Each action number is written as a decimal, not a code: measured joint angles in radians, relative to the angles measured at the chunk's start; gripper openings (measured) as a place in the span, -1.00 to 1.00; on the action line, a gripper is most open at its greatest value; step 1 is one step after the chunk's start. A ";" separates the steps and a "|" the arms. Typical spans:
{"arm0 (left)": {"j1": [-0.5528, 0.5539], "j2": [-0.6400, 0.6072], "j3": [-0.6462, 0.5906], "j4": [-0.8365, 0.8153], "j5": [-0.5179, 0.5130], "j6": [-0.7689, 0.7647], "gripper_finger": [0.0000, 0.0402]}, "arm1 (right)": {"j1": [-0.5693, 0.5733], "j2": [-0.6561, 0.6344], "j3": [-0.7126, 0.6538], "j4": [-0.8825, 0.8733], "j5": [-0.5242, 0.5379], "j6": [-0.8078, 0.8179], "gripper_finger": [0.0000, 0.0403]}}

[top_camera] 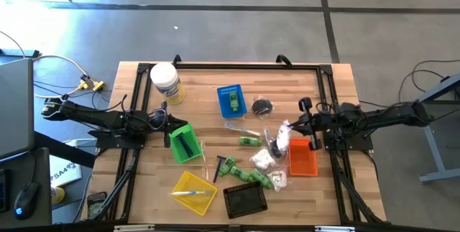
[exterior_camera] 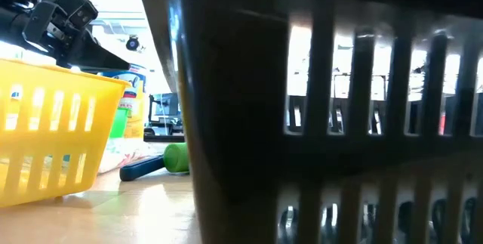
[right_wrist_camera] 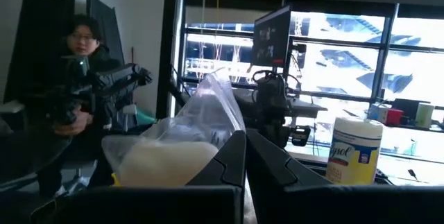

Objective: Pick & Place Travel size toiletries
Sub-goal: Put the cotton pack into the black bin

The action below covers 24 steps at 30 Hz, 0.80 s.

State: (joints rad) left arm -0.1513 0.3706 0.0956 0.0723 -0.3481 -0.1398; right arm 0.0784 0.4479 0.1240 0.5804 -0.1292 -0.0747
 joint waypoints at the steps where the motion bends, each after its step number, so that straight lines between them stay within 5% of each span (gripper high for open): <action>1: 0.000 0.000 0.000 0.000 0.000 0.000 -1.00 | 0.000 -0.008 -0.010 0.000 -0.003 -0.004 -0.99; 16: 0.000 0.000 0.000 0.000 0.000 -0.001 -1.00 | 0.000 -0.037 -0.053 0.016 -0.001 0.033 -0.99; 24: 0.000 0.000 0.000 0.015 -0.001 0.000 -1.00 | 0.052 0.108 0.048 -0.003 -0.004 0.047 -0.99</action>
State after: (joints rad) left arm -0.1512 0.3710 0.0956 0.0873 -0.3492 -0.1402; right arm 0.1308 0.5561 0.1724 0.5772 -0.1337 -0.0280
